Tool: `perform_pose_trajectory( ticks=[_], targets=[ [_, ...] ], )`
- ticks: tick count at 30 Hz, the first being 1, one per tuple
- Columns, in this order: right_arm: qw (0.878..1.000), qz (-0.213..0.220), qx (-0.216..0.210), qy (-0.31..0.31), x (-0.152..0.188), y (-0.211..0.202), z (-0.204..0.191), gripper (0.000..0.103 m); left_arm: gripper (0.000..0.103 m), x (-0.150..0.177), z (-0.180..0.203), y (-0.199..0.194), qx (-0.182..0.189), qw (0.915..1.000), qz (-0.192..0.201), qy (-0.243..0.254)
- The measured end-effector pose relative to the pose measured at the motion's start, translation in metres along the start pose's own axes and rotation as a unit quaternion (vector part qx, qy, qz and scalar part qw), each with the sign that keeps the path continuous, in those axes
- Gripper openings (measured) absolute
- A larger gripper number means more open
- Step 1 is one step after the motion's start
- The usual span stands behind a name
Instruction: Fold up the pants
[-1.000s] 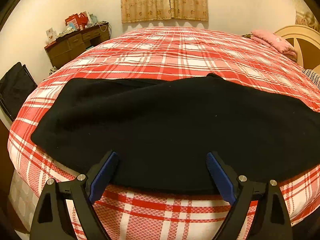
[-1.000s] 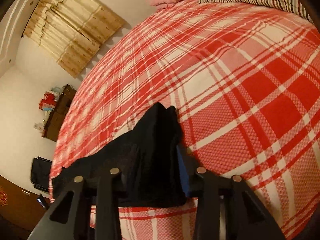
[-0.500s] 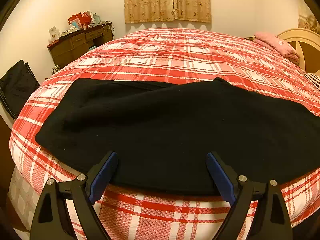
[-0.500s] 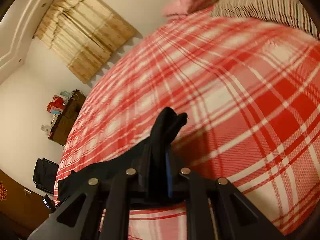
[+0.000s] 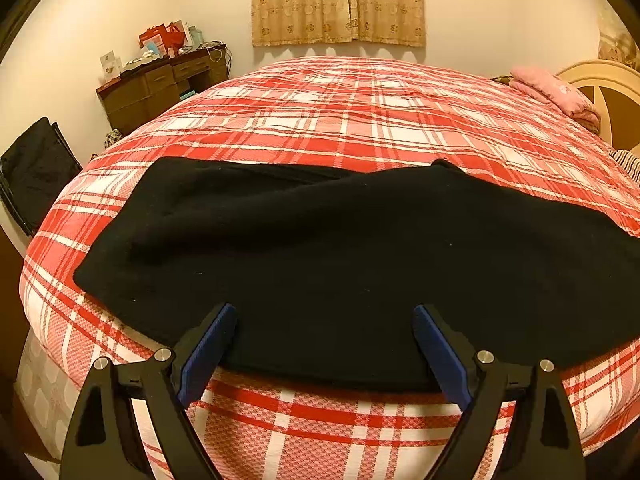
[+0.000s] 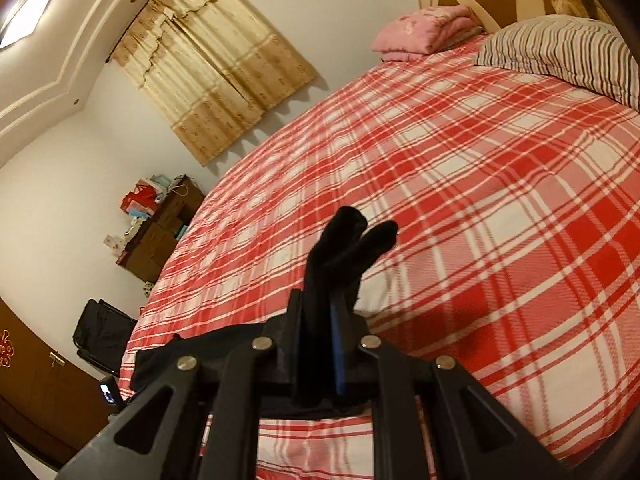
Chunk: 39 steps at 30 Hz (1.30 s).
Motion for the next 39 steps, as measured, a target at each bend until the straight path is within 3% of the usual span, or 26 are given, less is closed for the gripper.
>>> perform_pose_trajectory(
  ticks=[39],
  targets=[
    [0.991, -0.059, -0.104, -0.056, 0.016, 0.1, -0.134, 0.015, 0.091, -0.007, -0.011, -0.001, 0.0, 0.9999, -0.001, -0.013]
  ],
)
Point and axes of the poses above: each gripper's, at about its wrist camera, not at the fingertips, and y roughly the way its jaws point, z to its right, x to its underside, the point moved 4 cm from there along y, roughly the way its jaws point, and after that the axes turned 13 degrees about -y, right-handed, at the moved point
